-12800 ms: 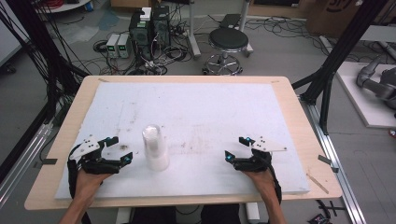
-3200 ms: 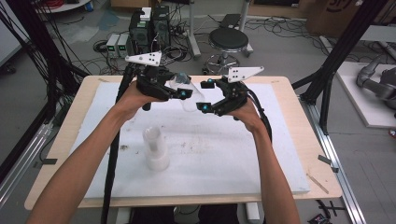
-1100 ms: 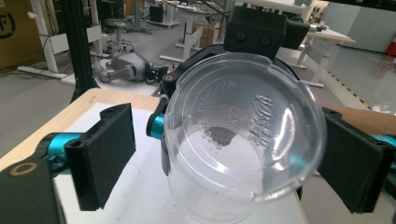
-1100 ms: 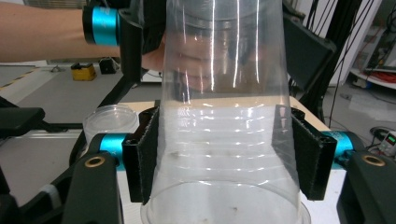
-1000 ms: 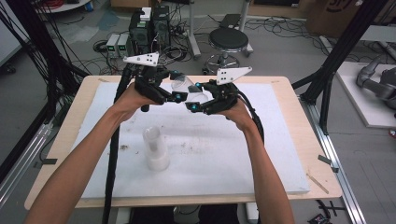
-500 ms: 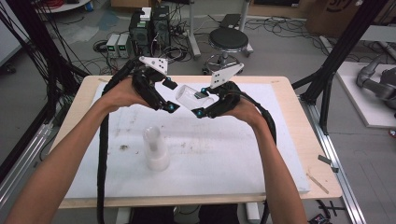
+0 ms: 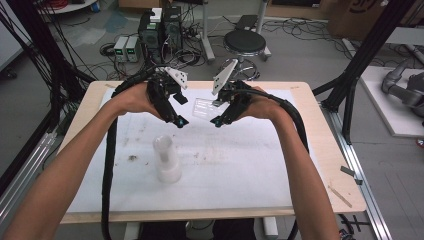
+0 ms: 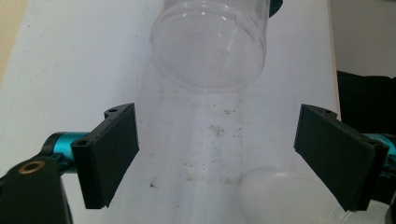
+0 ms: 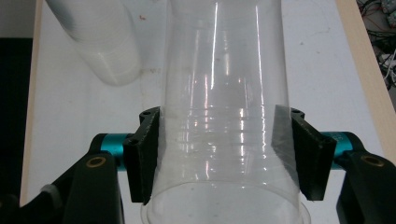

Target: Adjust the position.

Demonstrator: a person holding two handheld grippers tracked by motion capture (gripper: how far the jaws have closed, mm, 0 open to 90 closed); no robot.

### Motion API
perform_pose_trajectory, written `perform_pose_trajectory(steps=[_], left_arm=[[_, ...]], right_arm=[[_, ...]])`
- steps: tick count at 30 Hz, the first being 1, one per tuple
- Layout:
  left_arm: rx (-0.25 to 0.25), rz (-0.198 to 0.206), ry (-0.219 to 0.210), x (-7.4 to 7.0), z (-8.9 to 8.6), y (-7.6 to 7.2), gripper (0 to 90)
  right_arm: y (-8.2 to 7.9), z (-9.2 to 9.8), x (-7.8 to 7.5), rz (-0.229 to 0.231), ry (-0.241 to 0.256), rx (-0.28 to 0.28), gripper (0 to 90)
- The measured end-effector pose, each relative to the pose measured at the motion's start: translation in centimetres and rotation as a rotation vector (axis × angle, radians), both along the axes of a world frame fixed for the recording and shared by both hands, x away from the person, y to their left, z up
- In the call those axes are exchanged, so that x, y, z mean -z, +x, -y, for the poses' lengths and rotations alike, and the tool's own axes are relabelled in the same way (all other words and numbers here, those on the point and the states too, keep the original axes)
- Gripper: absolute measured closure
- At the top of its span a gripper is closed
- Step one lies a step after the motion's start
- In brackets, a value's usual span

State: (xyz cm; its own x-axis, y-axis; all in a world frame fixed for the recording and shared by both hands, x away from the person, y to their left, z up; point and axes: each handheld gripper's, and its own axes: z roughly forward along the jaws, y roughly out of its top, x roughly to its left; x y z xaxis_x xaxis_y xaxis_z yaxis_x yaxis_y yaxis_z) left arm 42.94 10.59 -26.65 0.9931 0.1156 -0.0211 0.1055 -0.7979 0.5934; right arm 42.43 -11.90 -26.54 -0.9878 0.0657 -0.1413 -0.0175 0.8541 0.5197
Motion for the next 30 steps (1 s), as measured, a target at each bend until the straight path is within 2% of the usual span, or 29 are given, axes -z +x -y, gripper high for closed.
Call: perform_pose_trajectory(steps=[3, 9, 12, 15, 16, 17, 19, 21, 27, 30], left_arm=[[-0.002, 0.004, -0.007, -0.3, 0.1, 0.1, 13.7], [0.019, 0.019, -0.002, -0.6, 0.6, 0.0, 15.4], [0.039, 0.024, 0.025, -0.5, 1.1, 0.0, 17.4], [0.053, 0.031, 0.029, -0.4, 1.6, 0.0, 18.4], [0.057, 0.031, 0.027, -0.5, 1.7, 0.0, 19.1], [0.043, 0.020, 0.007, -0.4, 1.8, -0.1, 19.2], [0.057, 0.035, 0.018, -0.6, 1.9, 0.1, 20.0], [0.054, 0.029, 0.004, -0.5, 2.0, 0.0, 21.9], [0.092, 0.029, 0.031, -0.2, 2.4, 0.2, 25.7], [0.095, 0.020, 0.018, -0.2, 2.6, 0.2, 27.8]], right_arm=[[-0.1, -0.3, -0.3, -0.004, -0.022, 0.003, 35.9], [-0.1, -0.4, -0.5, 0.000, -0.018, -0.009, 36.0], [-0.1, -0.4, -0.5, -0.003, -0.028, -0.010, 36.0], [-0.1, -0.6, -0.4, -0.008, -0.033, -0.011, 36.0], [-0.1, -0.6, -0.3, -0.007, -0.032, -0.011, 36.0], [-0.1, -0.6, -0.3, -0.006, -0.030, -0.012, 36.0], [-0.1, -0.7, -0.2, -0.008, -0.031, -0.015, 36.0], [-0.1, -0.8, -0.1, -0.007, -0.031, -0.017, 36.0], [-0.1, -1.1, 0.2, -0.015, -0.028, -0.027, 36.1], [-0.1, -1.2, 0.4, -0.017, -0.015, -0.041, 36.2]])
